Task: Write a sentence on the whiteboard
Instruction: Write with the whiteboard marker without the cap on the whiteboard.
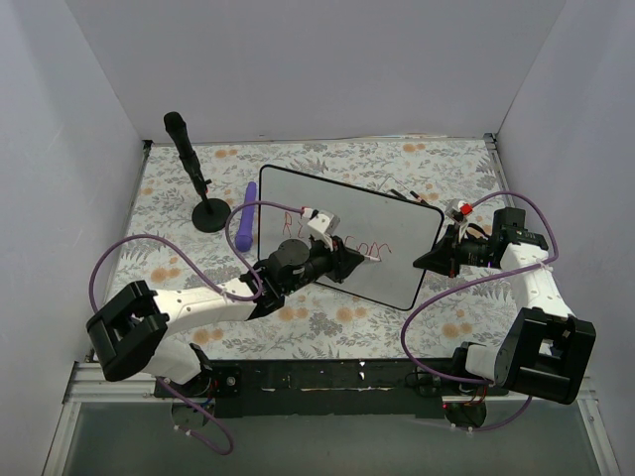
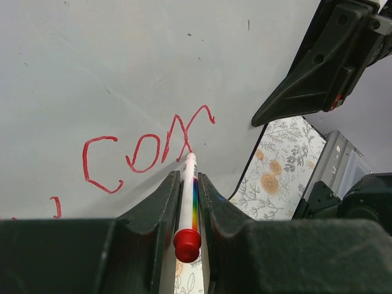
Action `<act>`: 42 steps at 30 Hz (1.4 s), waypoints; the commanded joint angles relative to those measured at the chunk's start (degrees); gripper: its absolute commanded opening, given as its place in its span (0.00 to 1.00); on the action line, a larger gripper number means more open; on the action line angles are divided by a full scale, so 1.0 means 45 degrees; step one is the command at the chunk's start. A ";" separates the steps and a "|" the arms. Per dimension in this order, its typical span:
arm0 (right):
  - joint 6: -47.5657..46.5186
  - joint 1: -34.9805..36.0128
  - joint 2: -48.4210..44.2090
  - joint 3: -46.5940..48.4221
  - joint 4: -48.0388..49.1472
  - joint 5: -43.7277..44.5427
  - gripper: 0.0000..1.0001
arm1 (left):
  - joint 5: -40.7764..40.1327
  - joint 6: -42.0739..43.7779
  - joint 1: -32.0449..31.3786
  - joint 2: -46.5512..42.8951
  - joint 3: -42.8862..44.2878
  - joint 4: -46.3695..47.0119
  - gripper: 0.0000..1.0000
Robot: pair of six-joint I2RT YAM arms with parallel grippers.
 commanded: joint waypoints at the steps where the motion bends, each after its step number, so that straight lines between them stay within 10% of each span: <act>1: -0.0395 0.0121 -0.0090 0.0097 0.0167 0.0522 0.01 | 0.0000 0.0100 0.0126 0.0037 0.0645 0.0315 0.00; 42: -0.0395 0.0140 -0.0070 0.0097 0.0167 0.0561 0.01 | 0.0351 -0.0134 0.0360 0.0389 0.0743 -0.0446 0.00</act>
